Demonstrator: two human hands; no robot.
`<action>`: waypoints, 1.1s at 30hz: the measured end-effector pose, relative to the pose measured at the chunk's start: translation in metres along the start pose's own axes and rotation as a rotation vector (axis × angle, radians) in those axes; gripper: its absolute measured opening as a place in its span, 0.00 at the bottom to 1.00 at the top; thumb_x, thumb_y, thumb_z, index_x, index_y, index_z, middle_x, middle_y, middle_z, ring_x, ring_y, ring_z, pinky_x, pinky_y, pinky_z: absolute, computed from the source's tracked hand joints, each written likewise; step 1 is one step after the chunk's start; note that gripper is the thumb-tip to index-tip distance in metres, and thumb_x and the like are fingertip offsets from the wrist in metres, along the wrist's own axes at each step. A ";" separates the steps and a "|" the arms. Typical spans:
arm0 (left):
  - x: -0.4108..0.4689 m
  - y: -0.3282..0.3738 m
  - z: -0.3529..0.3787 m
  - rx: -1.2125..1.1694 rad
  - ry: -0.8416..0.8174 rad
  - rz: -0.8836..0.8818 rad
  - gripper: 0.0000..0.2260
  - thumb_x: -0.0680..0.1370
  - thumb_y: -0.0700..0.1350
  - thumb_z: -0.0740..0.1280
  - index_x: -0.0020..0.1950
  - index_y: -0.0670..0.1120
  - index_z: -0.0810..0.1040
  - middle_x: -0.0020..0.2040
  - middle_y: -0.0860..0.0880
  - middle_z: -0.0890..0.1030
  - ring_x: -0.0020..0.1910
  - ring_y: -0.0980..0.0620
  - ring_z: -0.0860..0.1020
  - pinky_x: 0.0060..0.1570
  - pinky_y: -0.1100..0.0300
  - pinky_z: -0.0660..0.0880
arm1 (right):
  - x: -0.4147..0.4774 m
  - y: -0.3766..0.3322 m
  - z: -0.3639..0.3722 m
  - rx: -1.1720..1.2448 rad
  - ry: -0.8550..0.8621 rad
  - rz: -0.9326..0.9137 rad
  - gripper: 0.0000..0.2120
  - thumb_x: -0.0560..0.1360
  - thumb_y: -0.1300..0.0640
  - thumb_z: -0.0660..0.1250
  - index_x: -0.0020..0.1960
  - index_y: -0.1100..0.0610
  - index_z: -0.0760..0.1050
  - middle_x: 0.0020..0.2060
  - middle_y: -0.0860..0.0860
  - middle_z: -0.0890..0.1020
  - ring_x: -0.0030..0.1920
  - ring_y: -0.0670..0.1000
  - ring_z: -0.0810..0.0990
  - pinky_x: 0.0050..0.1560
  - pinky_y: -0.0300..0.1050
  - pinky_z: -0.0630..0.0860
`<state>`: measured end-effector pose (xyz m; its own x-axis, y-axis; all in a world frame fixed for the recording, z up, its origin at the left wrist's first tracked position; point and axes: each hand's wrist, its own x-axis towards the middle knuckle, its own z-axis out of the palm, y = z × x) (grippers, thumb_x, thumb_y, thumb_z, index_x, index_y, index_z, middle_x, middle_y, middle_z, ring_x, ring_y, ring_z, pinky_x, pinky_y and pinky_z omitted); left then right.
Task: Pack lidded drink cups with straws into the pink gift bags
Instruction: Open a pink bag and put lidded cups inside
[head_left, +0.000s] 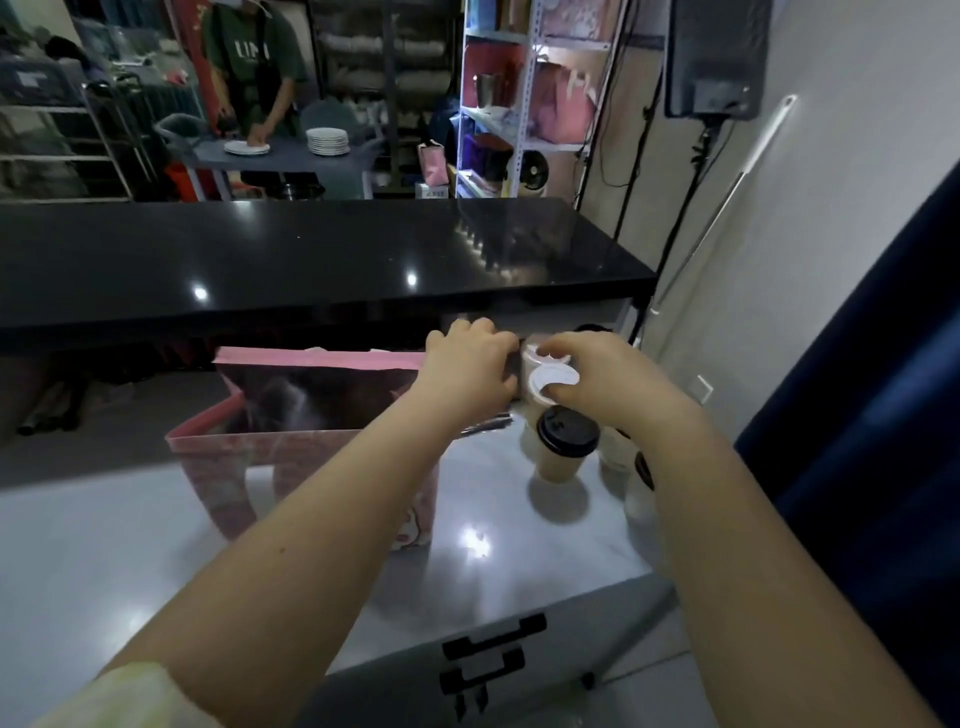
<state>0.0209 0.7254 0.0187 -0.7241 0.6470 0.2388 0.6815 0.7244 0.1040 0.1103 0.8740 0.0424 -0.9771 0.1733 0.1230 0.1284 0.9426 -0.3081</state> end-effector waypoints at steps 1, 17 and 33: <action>0.004 0.011 0.006 -0.003 -0.010 0.000 0.18 0.77 0.53 0.62 0.66 0.51 0.73 0.60 0.47 0.74 0.61 0.43 0.71 0.54 0.47 0.68 | -0.003 0.013 0.000 -0.008 -0.003 0.017 0.21 0.72 0.52 0.70 0.64 0.46 0.75 0.59 0.48 0.79 0.58 0.51 0.75 0.57 0.52 0.75; -0.006 0.043 0.118 0.002 -0.277 -0.201 0.24 0.75 0.47 0.64 0.71 0.50 0.67 0.67 0.47 0.70 0.67 0.43 0.65 0.63 0.45 0.65 | 0.008 0.097 0.121 0.084 -0.110 0.231 0.37 0.68 0.44 0.73 0.70 0.52 0.62 0.68 0.54 0.64 0.68 0.59 0.61 0.63 0.54 0.68; 0.021 0.049 0.064 0.001 -0.071 -0.094 0.21 0.75 0.46 0.64 0.68 0.50 0.70 0.64 0.48 0.73 0.63 0.43 0.69 0.58 0.48 0.67 | -0.001 0.081 0.085 0.136 0.088 0.172 0.36 0.68 0.48 0.75 0.69 0.55 0.64 0.64 0.56 0.65 0.64 0.59 0.64 0.63 0.53 0.68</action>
<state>0.0324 0.7898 -0.0331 -0.7905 0.5915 0.1586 0.6102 0.7829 0.1212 0.1077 0.9261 -0.0629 -0.9235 0.3580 0.1380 0.2618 0.8509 -0.4554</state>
